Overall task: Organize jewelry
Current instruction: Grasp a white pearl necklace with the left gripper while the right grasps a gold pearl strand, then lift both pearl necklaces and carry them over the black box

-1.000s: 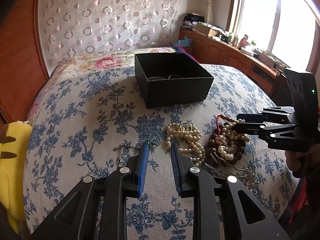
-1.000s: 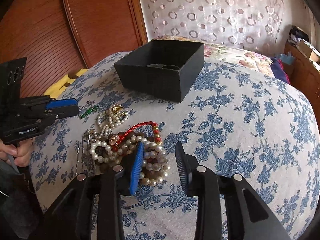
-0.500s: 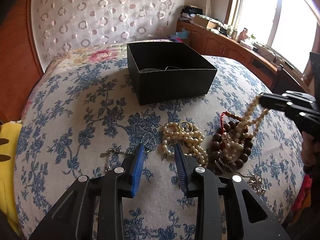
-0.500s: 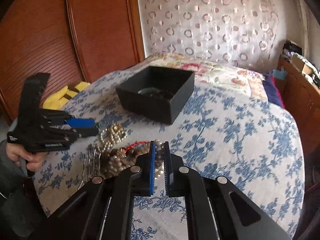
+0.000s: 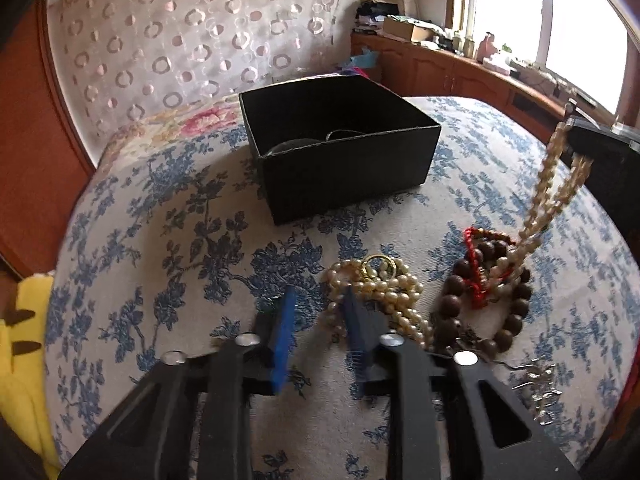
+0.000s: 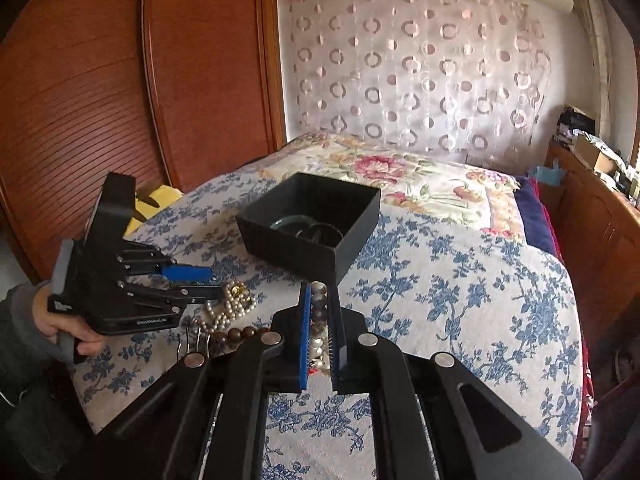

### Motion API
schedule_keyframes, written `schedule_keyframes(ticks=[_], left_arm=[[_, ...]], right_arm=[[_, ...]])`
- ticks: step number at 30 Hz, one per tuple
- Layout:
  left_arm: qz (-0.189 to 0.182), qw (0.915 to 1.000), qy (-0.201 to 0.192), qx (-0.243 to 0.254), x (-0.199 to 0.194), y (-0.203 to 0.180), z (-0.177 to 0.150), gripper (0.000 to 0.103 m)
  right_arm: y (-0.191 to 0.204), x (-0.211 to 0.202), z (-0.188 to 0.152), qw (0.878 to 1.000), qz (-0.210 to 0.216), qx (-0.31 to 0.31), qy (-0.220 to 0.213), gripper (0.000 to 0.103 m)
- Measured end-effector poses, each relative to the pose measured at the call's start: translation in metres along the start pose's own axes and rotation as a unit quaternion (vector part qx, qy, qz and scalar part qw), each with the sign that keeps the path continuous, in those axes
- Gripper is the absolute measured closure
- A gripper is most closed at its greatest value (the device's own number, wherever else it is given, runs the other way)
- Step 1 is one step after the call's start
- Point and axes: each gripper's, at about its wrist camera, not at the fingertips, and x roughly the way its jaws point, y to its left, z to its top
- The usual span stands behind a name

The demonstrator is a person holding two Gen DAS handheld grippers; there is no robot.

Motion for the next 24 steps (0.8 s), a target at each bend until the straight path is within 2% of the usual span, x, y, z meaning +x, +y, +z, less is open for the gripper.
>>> schedule_keyframes(ticks=[1, 6, 14, 24], left_arm=[[-0.009, 0.9999, 0.006, 0.001, 0.002, 0.0, 0.0, 0.098], [-0.018, 0.9998, 0.006, -0.006, 0.001, 0.001, -0.001, 0.098], [-0.024, 0.9987, -0.037, -0.026, -0.03, 0.012, 0.01, 0.098], [-0.032, 0.9948, -0.092, -0.029, -0.075, 0.014, 0.044, 0.098]], right_arm=[[0.0, -0.001, 0.001, 1.0, 0.0, 0.0, -0.002, 0.094], [0.0, -0.006, 0.008, 1.0, -0.002, -0.003, -0.011, 0.094], [0.002, -0.012, 0.018, 1.0, -0.008, -0.008, -0.022, 0.094], [0.003, -0.019, 0.038, 0.999, -0.013, -0.017, -0.043, 0.094]])
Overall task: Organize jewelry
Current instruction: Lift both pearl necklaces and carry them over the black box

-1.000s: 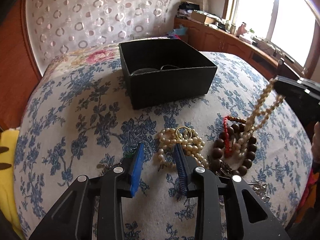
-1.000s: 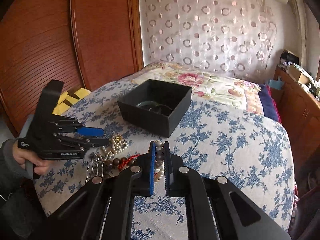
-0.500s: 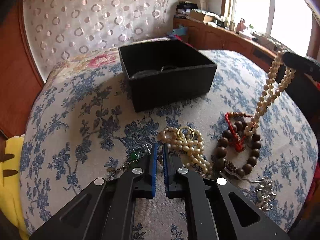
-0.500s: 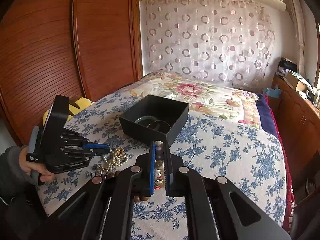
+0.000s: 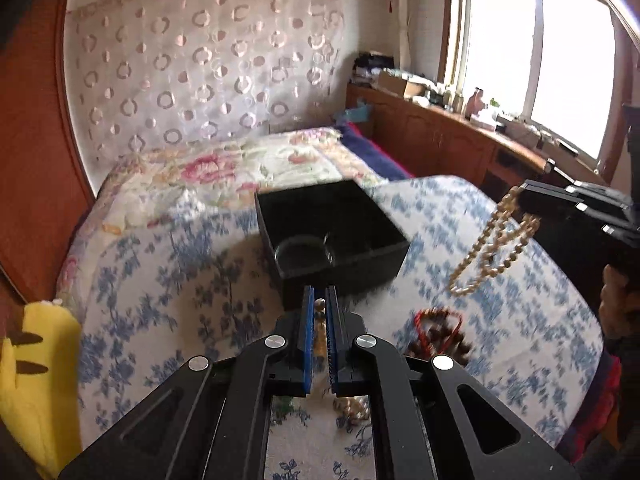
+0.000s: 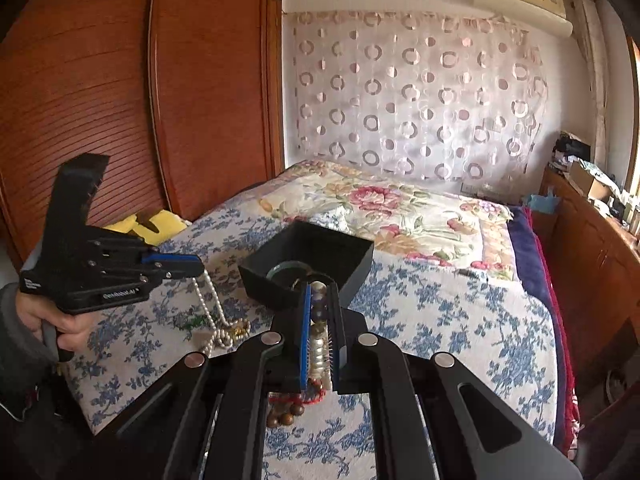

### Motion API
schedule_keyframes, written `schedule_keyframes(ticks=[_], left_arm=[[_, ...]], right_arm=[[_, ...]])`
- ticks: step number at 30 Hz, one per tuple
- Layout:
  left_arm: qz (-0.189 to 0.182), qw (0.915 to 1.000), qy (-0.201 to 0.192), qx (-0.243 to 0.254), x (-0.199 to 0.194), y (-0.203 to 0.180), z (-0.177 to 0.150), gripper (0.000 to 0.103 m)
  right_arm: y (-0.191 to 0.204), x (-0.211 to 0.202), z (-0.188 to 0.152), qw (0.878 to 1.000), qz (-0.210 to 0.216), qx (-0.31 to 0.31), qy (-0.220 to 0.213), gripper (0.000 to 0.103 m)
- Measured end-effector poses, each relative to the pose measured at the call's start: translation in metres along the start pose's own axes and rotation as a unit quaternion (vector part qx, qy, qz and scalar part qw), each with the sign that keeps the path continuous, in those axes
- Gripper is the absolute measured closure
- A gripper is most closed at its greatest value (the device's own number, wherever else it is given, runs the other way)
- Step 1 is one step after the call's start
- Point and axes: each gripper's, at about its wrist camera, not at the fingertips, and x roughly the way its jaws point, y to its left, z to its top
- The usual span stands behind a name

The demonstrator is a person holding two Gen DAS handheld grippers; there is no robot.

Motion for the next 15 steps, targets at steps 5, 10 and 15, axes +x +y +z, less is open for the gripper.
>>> schedule_keyframes(ticks=[5, 10, 15], left_arm=[[0.003, 0.9995, -0.032, 0.006, -0.02, -0.002, 0.022, 0.098], [0.01, 0.9982, -0.058, 0.011, -0.035, -0.002, 0.043, 0.098], [0.015, 0.997, -0.074, 0.017, -0.045, -0.003, 0.062, 0.098]], right_arm=[[0.0, -0.002, 0.009, 1.0, 0.0, -0.004, -0.009, 0.094], [0.001, -0.002, 0.016, 1.0, 0.0, -0.008, -0.014, 0.094], [0.0, -0.001, 0.023, 1.0, -0.001, -0.008, -0.017, 0.094]])
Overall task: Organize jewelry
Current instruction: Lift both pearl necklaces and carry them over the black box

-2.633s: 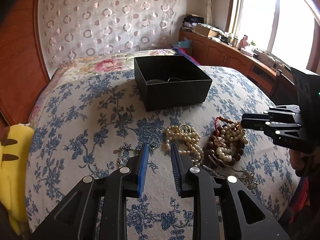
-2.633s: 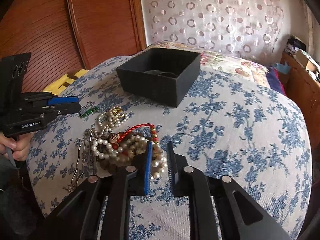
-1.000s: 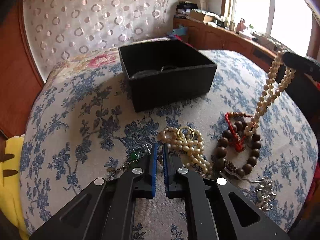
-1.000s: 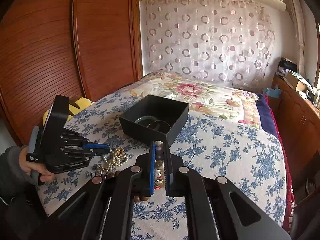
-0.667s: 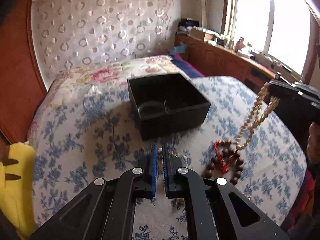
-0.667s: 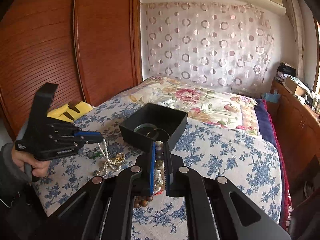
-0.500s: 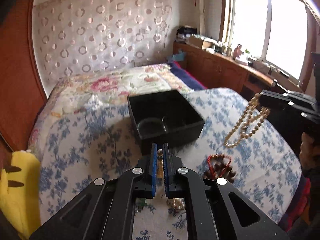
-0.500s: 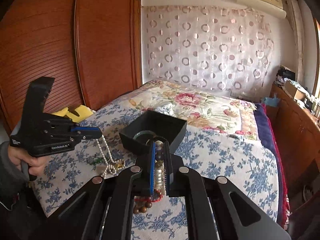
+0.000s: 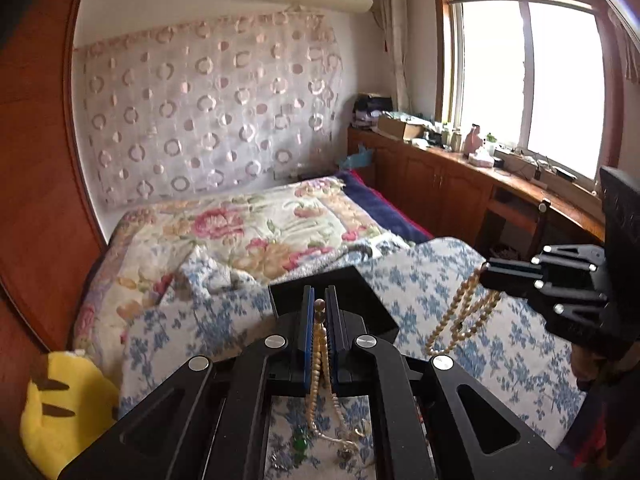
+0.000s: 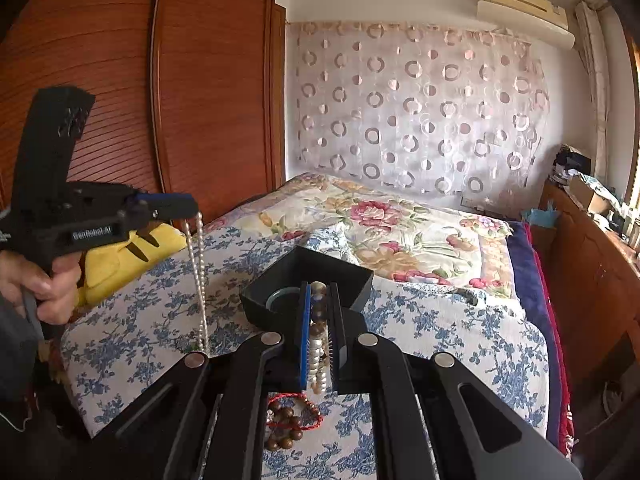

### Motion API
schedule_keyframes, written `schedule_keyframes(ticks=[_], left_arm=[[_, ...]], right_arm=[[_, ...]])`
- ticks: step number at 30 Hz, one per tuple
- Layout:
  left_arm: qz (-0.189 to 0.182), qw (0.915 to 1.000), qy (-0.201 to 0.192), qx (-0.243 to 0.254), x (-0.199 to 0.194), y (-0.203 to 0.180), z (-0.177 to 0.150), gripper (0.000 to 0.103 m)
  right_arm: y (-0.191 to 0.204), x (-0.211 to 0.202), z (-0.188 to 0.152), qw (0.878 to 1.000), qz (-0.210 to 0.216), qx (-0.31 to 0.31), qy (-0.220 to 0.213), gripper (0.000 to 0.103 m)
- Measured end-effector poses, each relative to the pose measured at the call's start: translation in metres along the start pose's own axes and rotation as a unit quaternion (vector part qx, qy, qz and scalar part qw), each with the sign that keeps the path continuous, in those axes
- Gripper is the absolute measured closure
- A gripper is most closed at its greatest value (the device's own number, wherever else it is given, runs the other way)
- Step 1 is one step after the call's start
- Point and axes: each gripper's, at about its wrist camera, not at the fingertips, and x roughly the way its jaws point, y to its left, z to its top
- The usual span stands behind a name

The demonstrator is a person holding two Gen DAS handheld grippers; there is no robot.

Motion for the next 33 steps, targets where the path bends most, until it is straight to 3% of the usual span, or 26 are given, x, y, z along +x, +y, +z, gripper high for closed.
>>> schedule_keyframes(ticks=[26, 33], left_arm=[[0.023, 0.9984, -0.051, 0.012, 0.007, 0.0, 0.075, 0.098], [0.024, 0.9987, -0.044, 0.008, 0.016, 0.002, 0.081, 0.098]], right_arm=[[-0.015, 0.042, 0.048, 1.0, -0.011, -0.005, -0.013, 0.094], [-0.027, 0.055, 0.052, 1.0, -0.015, 0.007, -0.011, 0.094]])
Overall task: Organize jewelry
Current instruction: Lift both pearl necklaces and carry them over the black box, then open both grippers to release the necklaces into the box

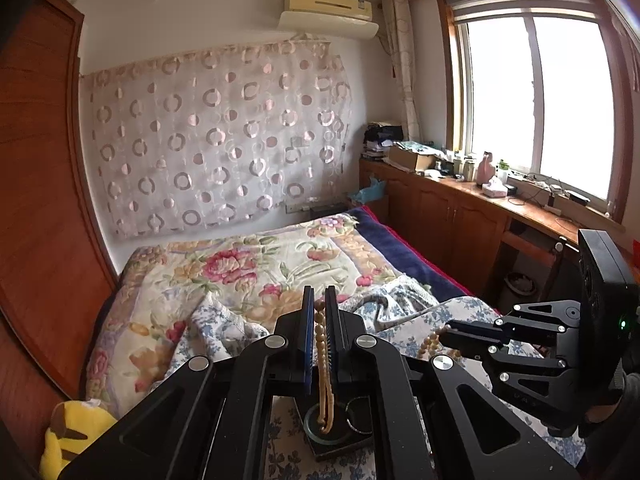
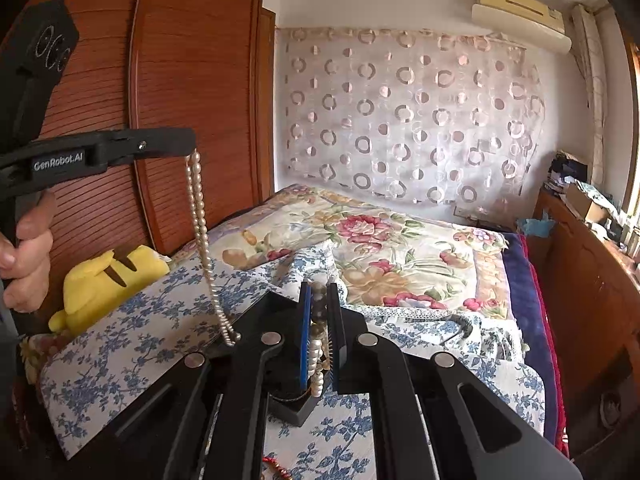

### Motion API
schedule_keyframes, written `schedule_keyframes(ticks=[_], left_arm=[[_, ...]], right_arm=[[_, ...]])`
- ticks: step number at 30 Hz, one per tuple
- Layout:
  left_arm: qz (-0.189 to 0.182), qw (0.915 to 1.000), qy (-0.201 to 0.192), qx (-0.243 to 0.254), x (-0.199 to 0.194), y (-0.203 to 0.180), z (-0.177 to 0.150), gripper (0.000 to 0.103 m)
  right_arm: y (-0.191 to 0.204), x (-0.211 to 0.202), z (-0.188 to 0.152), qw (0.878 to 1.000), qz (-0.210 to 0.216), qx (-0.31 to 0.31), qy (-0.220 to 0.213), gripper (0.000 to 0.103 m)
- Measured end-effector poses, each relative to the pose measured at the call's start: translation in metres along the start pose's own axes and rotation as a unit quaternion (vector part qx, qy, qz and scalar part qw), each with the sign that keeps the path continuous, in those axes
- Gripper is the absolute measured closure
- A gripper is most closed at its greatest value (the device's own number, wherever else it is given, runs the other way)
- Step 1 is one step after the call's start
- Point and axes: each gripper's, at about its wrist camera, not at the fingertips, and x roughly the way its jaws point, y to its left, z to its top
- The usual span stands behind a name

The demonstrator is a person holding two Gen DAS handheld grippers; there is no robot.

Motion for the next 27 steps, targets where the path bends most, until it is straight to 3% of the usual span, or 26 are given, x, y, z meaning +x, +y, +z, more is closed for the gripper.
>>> schedule_keyframes(ticks=[15, 27], left_arm=[[-0.008, 0.9981, 0.059, -0.014, 0.032, 0.011, -0.048, 0.098], [-0.018, 0.993, 0.112, -0.031, 0.066, 0.016, -0.098, 0.098]], right_arm=[[-0.01, 0.045, 0.007, 1.0, 0.0, 0.007, 0.021, 0.094], [-0.006, 0.11, -0.016, 0.997, -0.004, 0.015, 0.081, 0.094]])
